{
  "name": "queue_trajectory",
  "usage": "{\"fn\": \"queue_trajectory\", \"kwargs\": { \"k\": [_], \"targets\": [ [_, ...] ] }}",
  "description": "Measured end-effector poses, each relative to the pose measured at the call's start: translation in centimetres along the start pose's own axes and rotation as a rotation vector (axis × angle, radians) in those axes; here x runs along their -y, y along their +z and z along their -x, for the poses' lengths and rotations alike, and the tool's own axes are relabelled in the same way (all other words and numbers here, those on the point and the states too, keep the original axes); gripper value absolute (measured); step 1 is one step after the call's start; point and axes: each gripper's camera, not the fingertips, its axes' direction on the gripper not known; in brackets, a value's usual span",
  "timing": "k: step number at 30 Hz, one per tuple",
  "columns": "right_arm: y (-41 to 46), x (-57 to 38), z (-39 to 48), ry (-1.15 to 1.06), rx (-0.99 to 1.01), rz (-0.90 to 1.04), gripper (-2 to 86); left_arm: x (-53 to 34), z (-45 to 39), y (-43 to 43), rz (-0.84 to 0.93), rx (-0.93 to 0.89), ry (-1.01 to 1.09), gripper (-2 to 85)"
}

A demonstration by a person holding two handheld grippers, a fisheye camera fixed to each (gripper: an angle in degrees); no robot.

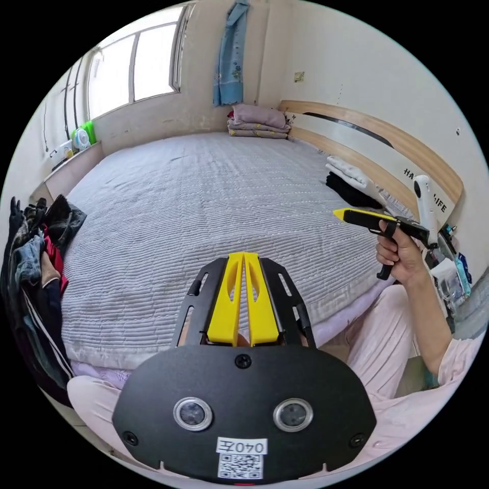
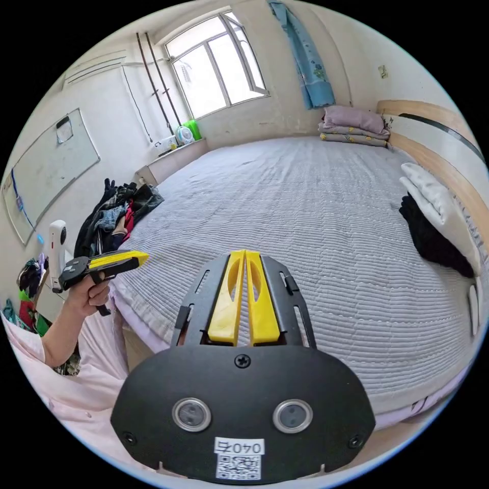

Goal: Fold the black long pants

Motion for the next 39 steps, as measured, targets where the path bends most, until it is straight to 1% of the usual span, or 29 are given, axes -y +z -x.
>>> {"fn": "queue_trajectory", "kwargs": {
  "k": [3, 5, 9, 13, 17, 20, 22, 23, 25, 26, 28, 29, 31, 34, 39],
  "targets": [
    [-1.5, 1.2, 4.5, -0.045, -0.018, -0.017, -0.9, -3.7, 3.0, -3.5, -0.079, -0.033, -0.034, -0.9],
    [-2.2, 1.8, 7.1, -0.062, -0.013, -0.037, -0.9, -6.1, 5.1, -5.4, -0.118, -0.020, -0.044, -0.9],
    [-2.2, 3.0, 13.0, -0.071, 0.049, -0.060, -0.9, -11.0, 11.5, -9.4, -0.175, 0.053, -0.094, -0.9],
    [-0.5, 5.1, 18.1, -0.116, 0.099, -0.029, -0.9, -15.6, 18.6, -13.1, -0.239, 0.136, -0.194, -0.8],
    [1.7, 8.5, 23.0, -0.168, 0.148, -0.001, -0.9, -19.7, 23.7, -14.7, -0.281, 0.218, -0.288, -0.7],
    [2.6, 10.9, 25.6, -0.194, 0.174, 0.014, -1.0, -22.2, 27.4, -15.0, -0.319, 0.317, -0.342, 0.0],
    [3.0, 12.2, 26.8, -0.211, 0.175, 0.022, -1.0, -23.0, 30.3, -15.2, -0.338, 0.458, -0.362, 1.8],
    [3.2, 13.0, 27.5, -0.221, 0.170, 0.026, -1.0, -23.0, 31.0, -15.4, -0.335, 0.495, -0.357, 2.0],
    [3.6, 14.1, 28.4, -0.233, 0.163, 0.037, -1.0, -22.9, 34.4, -16.5, -0.367, 0.651, -0.344, 2.4],
    [3.8, 14.7, 28.9, -0.232, 0.164, 0.044, -1.0, -22.8, 35.6, -16.8, -0.371, 0.675, -0.347, 2.4],
    [4.1, 15.6, 29.5, -0.217, 0.179, 0.048, -1.0, -22.2, 40.7, -17.6, -0.358, 0.717, -0.358, 2.0],
    [4.4, 16.1, 29.9, -0.204, 0.192, 0.045, -1.0, -22.0, 42.0, -17.6, -0.348, 0.740, -0.354, 1.9],
    [4.8, 16.8, 30.6, -0.186, 0.210, 0.043, -1.0, -21.4, 46.9, -16.7, -0.259, 0.800, -0.335, 2.1],
    [5.8, 18.1, 32.0, -0.169, 0.226, 0.059, -1.0, -21.3, 51.8, -14.7, -0.121, 0.806, -0.359, 3.6],
    [7.3, 21.3, 34.5, -0.174, 0.231, 0.095, -1.0, -22.3, 55.1, -11.8, -0.012, 0.859, -0.310, 3.8]
  ]
}}
